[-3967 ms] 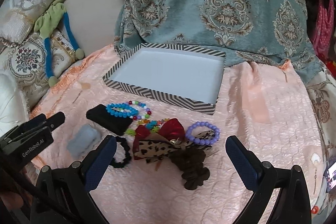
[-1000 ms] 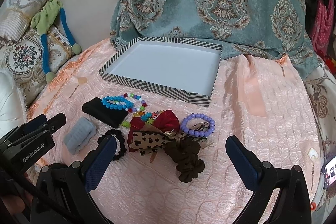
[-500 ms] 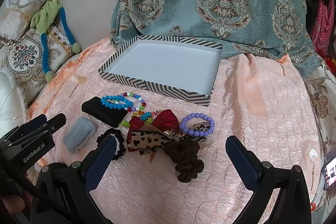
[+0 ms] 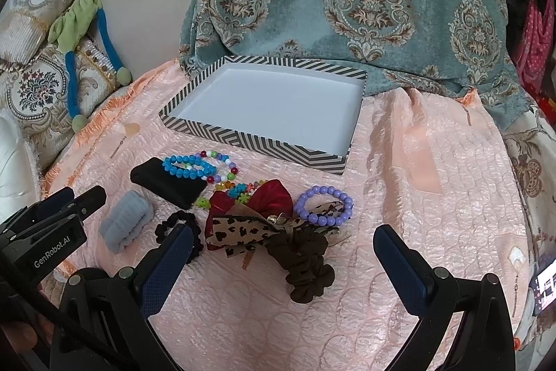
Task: Organize jewelry
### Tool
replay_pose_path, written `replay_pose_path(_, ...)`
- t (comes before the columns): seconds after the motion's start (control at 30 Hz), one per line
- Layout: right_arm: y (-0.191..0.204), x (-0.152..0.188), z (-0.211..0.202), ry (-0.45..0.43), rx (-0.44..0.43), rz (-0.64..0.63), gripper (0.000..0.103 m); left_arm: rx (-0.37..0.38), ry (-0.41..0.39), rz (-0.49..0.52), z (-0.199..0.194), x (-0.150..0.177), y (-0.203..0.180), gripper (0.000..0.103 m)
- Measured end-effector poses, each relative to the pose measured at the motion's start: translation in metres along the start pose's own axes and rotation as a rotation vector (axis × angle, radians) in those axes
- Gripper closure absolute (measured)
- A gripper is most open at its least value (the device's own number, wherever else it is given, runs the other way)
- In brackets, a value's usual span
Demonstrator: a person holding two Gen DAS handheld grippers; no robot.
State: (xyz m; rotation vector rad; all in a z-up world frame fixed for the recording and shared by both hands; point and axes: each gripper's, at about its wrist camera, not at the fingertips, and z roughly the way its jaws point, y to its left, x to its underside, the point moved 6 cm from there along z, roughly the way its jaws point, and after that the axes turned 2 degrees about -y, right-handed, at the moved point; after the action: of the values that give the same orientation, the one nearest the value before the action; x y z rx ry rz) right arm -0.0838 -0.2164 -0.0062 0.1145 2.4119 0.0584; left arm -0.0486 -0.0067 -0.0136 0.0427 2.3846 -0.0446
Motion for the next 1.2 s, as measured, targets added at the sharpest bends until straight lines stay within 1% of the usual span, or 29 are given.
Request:
replay_pose_path(0.33,-0.002,0.001,0.006,0.014,0.000,0.000,0.000,0.001,0.016,0.000,0.006,0.001,-0.001,0.045)
replay_pose_path(0.5,-0.005,0.001,0.010,0.023,-0.002,0.001,0.000,0.017,0.043,-0.010,0.012,0.002,0.003,0.045)
replay_pose_path(0.67,-0.019,0.002,0.014,0.032,-0.004,0.006,0.000,0.009,0.062,-0.037,0.017,0.000,0.021,0.044)
replay_pose_path(0.73,-0.029,0.003,0.017,0.042,-0.017,0.015,0.000,0.017,0.083,-0.061,0.021,-0.002,0.032,0.045)
replay_pose_path(0.9,-0.047,0.003,0.021,0.046,-0.037,0.034,0.000,0.022,0.099,-0.109,0.027,-0.010,0.054,0.045)
replay_pose_path(1.03,-0.054,-0.001,0.022,0.039,-0.053,0.047,0.004,0.074,0.142,-0.166,0.037,-0.014,0.060,0.045)
replay_pose_path(1.1,-0.056,-0.003,0.023,0.037,-0.058,0.047,0.005,0.076,0.153,-0.164,0.040,-0.015,0.058,0.044)
replay_pose_path(1.2,-0.059,-0.004,0.023,0.037,-0.056,0.040,0.011,0.088,0.156,-0.154,0.044,-0.018,0.054,0.044)
